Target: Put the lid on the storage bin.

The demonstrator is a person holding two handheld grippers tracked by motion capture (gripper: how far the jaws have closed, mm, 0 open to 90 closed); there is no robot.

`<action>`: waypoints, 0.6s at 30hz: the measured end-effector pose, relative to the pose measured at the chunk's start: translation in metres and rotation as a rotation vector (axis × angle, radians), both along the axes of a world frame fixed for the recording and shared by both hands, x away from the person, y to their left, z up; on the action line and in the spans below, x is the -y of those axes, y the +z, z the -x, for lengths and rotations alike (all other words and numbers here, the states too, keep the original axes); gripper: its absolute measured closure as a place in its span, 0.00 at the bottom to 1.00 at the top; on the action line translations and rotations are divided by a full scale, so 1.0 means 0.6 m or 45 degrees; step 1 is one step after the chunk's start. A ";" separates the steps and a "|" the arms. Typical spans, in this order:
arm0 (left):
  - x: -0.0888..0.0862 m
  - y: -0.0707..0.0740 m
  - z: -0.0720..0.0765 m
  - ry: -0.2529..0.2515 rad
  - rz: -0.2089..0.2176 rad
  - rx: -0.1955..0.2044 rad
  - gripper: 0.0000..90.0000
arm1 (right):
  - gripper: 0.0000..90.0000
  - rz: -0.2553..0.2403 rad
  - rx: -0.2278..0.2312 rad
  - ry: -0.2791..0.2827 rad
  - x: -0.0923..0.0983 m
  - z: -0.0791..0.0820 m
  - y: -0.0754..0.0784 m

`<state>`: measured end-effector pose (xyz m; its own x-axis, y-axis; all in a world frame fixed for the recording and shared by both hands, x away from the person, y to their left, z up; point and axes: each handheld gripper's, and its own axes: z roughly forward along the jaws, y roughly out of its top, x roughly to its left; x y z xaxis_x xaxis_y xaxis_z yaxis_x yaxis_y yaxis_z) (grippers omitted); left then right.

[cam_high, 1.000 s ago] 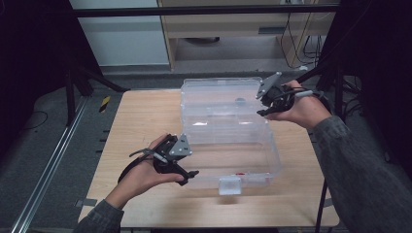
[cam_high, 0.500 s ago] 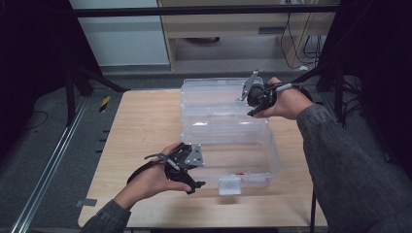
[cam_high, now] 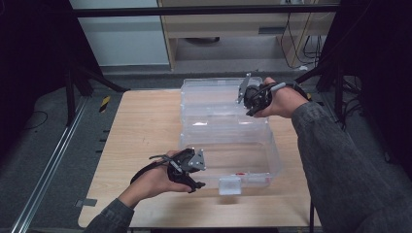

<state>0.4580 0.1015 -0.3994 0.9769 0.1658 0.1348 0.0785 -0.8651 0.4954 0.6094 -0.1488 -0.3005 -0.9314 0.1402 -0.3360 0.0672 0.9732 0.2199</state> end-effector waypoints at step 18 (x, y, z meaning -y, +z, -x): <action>0.005 -0.018 -0.008 -0.033 -0.059 -0.066 0.83 | 0.89 -0.002 -0.007 0.016 0.001 0.000 0.001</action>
<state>0.4627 0.0984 -0.4102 0.9867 0.1352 0.0909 0.0803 -0.8891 0.4506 0.6092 -0.1492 -0.3000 -0.9347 0.1294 -0.3310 0.0564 0.9736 0.2212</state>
